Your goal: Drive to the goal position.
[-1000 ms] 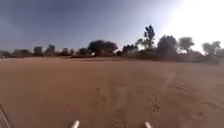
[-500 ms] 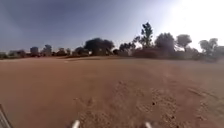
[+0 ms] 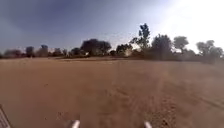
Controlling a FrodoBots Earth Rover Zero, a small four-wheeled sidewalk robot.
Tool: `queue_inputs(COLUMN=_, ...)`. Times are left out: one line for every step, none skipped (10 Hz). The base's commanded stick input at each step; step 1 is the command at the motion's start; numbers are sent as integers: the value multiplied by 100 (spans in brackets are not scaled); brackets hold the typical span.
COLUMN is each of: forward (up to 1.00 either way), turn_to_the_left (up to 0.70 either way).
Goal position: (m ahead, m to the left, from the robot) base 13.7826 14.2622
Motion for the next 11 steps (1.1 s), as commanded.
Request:
queue_inputs(forward=100, turn_to_the_left=0)
queue_inputs(forward=100, turn_to_the_left=0)
queue_inputs(forward=100, turn_to_the_left=0)
queue_inputs(forward=100, turn_to_the_left=0)
queue_inputs(forward=100, turn_to_the_left=0)
queue_inputs(forward=100, turn_to_the_left=0)
queue_inputs(forward=100, turn_to_the_left=0)
queue_inputs(forward=100, turn_to_the_left=0)
queue_inputs(forward=100, turn_to_the_left=0)
queue_inputs(forward=100, turn_to_the_left=-5)
queue_inputs(forward=100, turn_to_the_left=-18)
